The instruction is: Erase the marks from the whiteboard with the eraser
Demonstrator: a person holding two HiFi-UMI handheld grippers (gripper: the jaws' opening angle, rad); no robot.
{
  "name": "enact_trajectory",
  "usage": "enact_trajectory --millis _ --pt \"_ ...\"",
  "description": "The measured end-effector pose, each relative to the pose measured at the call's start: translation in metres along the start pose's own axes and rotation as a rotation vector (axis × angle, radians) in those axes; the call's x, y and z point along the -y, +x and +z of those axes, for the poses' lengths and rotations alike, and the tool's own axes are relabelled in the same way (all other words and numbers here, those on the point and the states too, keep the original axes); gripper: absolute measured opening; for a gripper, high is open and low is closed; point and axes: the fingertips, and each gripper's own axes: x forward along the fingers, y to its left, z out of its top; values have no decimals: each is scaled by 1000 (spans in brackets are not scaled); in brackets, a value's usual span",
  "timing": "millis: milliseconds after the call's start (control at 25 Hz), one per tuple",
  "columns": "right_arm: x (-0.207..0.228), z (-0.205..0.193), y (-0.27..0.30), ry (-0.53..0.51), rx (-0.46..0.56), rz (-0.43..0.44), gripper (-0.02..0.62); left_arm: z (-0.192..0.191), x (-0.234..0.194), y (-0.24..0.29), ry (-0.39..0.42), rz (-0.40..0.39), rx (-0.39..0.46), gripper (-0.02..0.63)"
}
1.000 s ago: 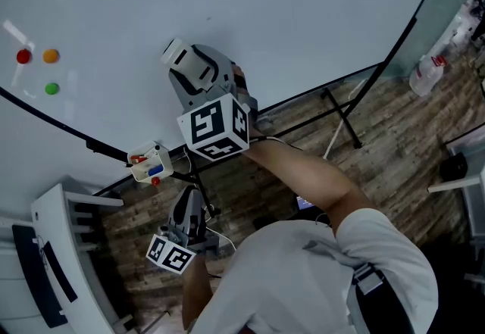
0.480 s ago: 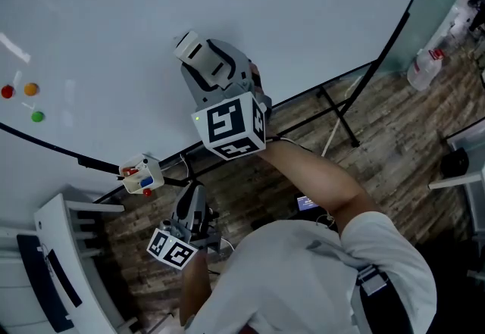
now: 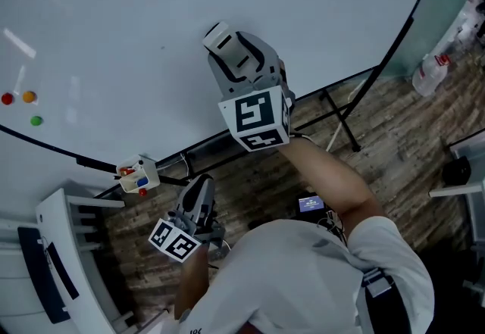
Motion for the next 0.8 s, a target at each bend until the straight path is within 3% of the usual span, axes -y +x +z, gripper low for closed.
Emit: enact_trajectory --millis 320,800 --pt "50 -18 -10 -4 -19 -46 254 -10 15 30 1 -27 -27 32" --pt "98 -30 -21 -40 0 -39 255 -22 34 75 4 -40 -41 32"
